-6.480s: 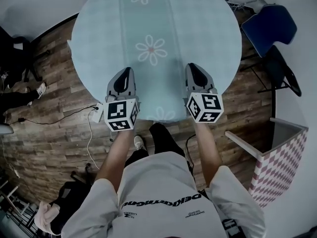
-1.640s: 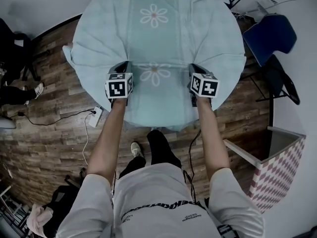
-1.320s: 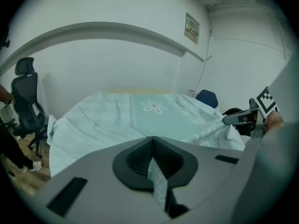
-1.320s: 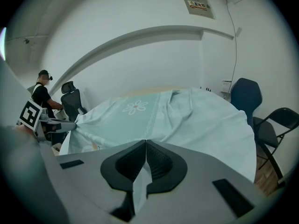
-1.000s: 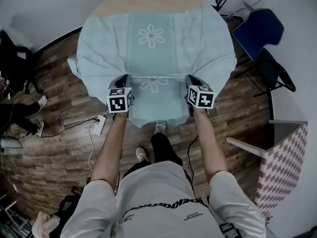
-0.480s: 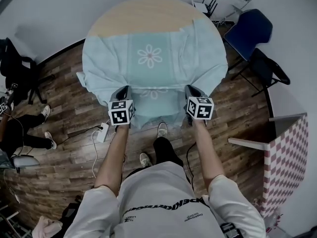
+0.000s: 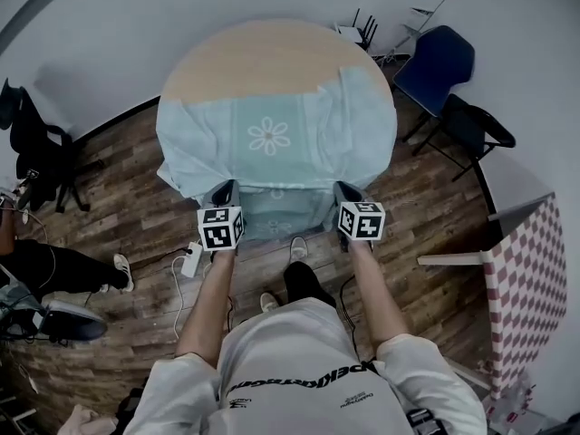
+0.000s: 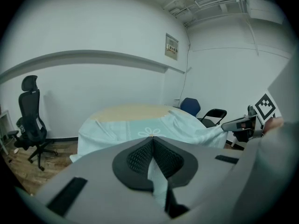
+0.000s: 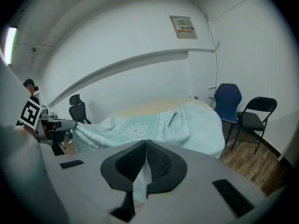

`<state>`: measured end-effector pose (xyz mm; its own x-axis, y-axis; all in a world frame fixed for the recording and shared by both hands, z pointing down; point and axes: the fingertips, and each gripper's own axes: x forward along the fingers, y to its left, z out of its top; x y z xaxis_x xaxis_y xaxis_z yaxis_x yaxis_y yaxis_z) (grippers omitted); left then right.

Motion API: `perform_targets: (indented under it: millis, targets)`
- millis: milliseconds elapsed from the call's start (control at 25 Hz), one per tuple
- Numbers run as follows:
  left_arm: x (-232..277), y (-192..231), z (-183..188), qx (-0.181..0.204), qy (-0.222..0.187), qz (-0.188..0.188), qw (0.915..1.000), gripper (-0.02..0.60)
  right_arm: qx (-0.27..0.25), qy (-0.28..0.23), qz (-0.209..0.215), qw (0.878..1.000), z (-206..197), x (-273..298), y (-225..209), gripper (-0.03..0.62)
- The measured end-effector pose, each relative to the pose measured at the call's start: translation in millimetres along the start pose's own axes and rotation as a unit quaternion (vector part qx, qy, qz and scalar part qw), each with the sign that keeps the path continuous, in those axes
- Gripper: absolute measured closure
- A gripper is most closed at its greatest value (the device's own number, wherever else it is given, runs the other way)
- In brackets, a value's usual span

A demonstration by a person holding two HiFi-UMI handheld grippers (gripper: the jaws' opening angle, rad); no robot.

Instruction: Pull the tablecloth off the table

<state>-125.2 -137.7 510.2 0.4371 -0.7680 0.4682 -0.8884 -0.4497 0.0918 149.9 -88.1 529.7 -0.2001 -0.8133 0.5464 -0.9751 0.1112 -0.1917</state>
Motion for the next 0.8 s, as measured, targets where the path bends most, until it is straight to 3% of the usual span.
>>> perform_targets:
  millis: [800]
  targets:
    - [-142.5,-41.9,-12.0,-0.002,-0.067,-0.036,0.9971,0.566,-0.001,-0.069,-0.01,0.998,-32.6,-136.1,52.1,0.559]
